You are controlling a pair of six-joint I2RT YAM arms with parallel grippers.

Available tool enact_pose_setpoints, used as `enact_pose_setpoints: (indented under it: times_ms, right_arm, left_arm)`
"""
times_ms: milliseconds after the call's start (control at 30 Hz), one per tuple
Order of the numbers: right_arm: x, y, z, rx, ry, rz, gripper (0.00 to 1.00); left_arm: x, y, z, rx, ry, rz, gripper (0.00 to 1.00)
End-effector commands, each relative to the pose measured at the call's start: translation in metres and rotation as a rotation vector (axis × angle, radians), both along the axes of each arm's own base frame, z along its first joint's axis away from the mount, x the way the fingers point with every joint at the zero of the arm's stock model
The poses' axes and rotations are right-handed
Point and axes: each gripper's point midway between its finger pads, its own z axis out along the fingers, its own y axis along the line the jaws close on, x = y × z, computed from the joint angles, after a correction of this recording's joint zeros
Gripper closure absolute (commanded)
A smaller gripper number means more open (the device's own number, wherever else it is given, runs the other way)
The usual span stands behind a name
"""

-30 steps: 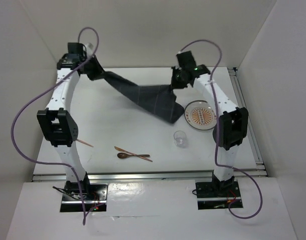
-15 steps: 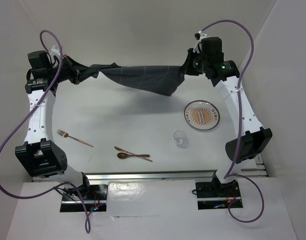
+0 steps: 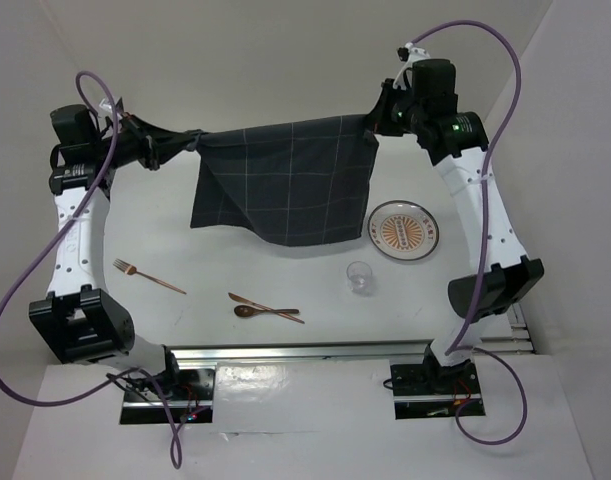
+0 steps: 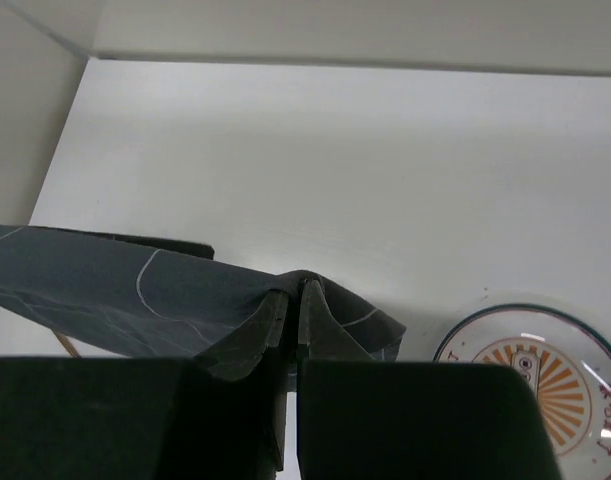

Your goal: Set the dinner table for one person

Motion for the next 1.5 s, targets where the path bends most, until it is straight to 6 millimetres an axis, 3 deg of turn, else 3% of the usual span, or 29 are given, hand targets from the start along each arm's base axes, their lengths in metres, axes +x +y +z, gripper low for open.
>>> enact_pose_setpoints:
  times_ms: [0, 33, 67, 133, 267, 300, 333, 433, 567, 633, 667, 700, 733, 767, 800, 833, 867, 900, 967, 1067, 1133, 1167, 1233, 1267, 1300, 1333, 1400, 1433, 1467]
  right_arm:
    - [0.038, -0.02, 0.009, -0.008, -0.064, -0.048, 1.0]
    - [0.054, -0.019, -0.004, -0.008, -0.043, -0.045, 1.0]
    - [0.063, -0.028, 0.019, 0.004, -0.102, -0.066, 1.0]
    - [0.082, -0.028, 0.013, 0.019, -0.09, -0.061, 1.0]
    - [0.085, -0.032, 0.059, 0.08, -0.215, -0.065, 1.0]
    - [0.086, -0.03, 0.048, 0.08, -0.197, -0.056, 1.0]
    - [0.079, -0.031, 0.067, 0.099, -0.256, -0.057, 1.0]
    - [0.076, -0.03, 0.039, 0.093, -0.205, -0.049, 1.0]
    - [0.065, -0.03, 0.001, 0.081, -0.118, -0.043, 1.0]
    - [0.056, -0.026, -0.043, 0.065, -0.024, -0.035, 1.0]
    - [0.044, -0.02, -0.04, 0.06, -0.043, -0.016, 1.0]
    - [0.033, -0.008, -0.052, 0.059, -0.019, 0.016, 1.0]
    - [0.019, -0.002, -0.095, 0.034, 0.067, 0.043, 1.0]
    - [0.006, 0.007, -0.11, 0.029, 0.095, 0.086, 1.0]
    - [-0.009, 0.012, -0.118, -0.001, 0.099, 0.121, 0.91]
    - [-0.032, 0.025, -0.155, -0.036, 0.184, 0.171, 0.75]
    - [-0.045, 0.03, -0.17, -0.06, 0.219, 0.2, 0.55]
    - [-0.058, 0.028, -0.179, -0.094, 0.246, 0.196, 0.18]
    - [-0.079, 0.03, -0.201, -0.131, 0.301, 0.205, 0.02]
    - [-0.086, 0.017, -0.186, -0.123, 0.271, 0.13, 0.0]
    - [-0.087, 0.016, -0.182, -0.111, 0.266, 0.112, 0.08]
    - [-0.083, 0.016, -0.169, -0.099, 0.24, 0.099, 0.12]
    - [-0.077, 0.019, -0.171, -0.093, 0.25, 0.094, 0.25]
    - [-0.071, 0.022, -0.167, -0.08, 0.246, 0.087, 0.46]
    - [-0.066, 0.024, -0.169, -0.082, 0.252, 0.087, 0.6]
    - [-0.061, 0.024, -0.191, -0.102, 0.325, 0.069, 0.74]
    - [-0.045, 0.029, -0.194, -0.105, 0.352, 0.052, 1.0]
    - [-0.041, 0.029, -0.223, -0.134, 0.439, 0.034, 1.0]
    - [-0.031, 0.033, -0.22, -0.124, 0.44, 0.026, 1.0]
  left_arm:
    - [0.023, 0.012, 0.019, -0.06, -0.052, 0.033, 1.0]
    - [0.03, 0.014, 0.02, -0.068, -0.044, 0.046, 1.0]
    - [0.043, 0.018, 0.023, -0.073, -0.05, 0.047, 1.0]
    - [0.051, 0.017, 0.031, -0.13, -0.035, 0.002, 1.0]
    - [0.061, 0.022, 0.06, -0.171, -0.149, -0.02, 1.0]
    - [0.06, 0.027, 0.068, -0.161, -0.18, -0.011, 1.0]
    - [0.06, 0.027, 0.064, -0.15, -0.175, -0.01, 1.0]
    - [0.054, 0.029, 0.051, -0.147, -0.143, -0.009, 1.0]
    - [0.041, 0.024, -0.014, -0.131, -0.043, -0.015, 1.0]
    - [0.03, 0.021, -0.065, -0.134, 0.065, -0.015, 1.0]
    - [0.022, 0.019, -0.082, -0.086, 0.062, -0.02, 1.0]
    - [0.011, 0.02, -0.11, -0.1, 0.173, -0.017, 0.93]
    - [-0.002, 0.017, -0.14, -0.094, 0.255, -0.011, 0.83]
    - [-0.01, 0.026, -0.159, -0.084, 0.314, 0.019, 0.51]
    - [-0.019, 0.031, -0.176, -0.035, 0.334, 0.032, 0.34]
    - [-0.035, 0.032, -0.192, -0.052, 0.412, 0.034, 0.19]
    - [-0.038, 0.037, -0.196, -0.041, 0.424, 0.047, 0.06]
    - [-0.041, 0.047, -0.199, -0.024, 0.417, 0.061, 0.0]
    - [-0.043, 0.053, -0.19, 0.002, 0.41, 0.072, 0.0]
    - [-0.034, 0.065, -0.173, 0.132, 0.369, 0.133, 0.03]
    - [-0.031, 0.065, -0.162, 0.168, 0.327, 0.134, 0.12]
    - [-0.028, 0.068, -0.16, 0.193, 0.303, 0.139, 0.37]
    - [-0.023, 0.054, -0.162, 0.243, 0.28, 0.09, 0.61]
    - [-0.019, 0.05, -0.16, 0.263, 0.279, 0.071, 0.9]
    - [-0.017, 0.043, -0.164, 0.281, 0.293, 0.045, 0.98]
    - [-0.016, 0.031, -0.184, 0.32, 0.346, -0.005, 1.0]
    - [-0.009, 0.021, -0.194, 0.383, 0.365, -0.031, 1.0]
    - [-0.01, 0.01, -0.208, 0.437, 0.395, -0.054, 1.0]
    - [-0.006, 0.006, -0.22, 0.465, 0.421, -0.062, 1.0]
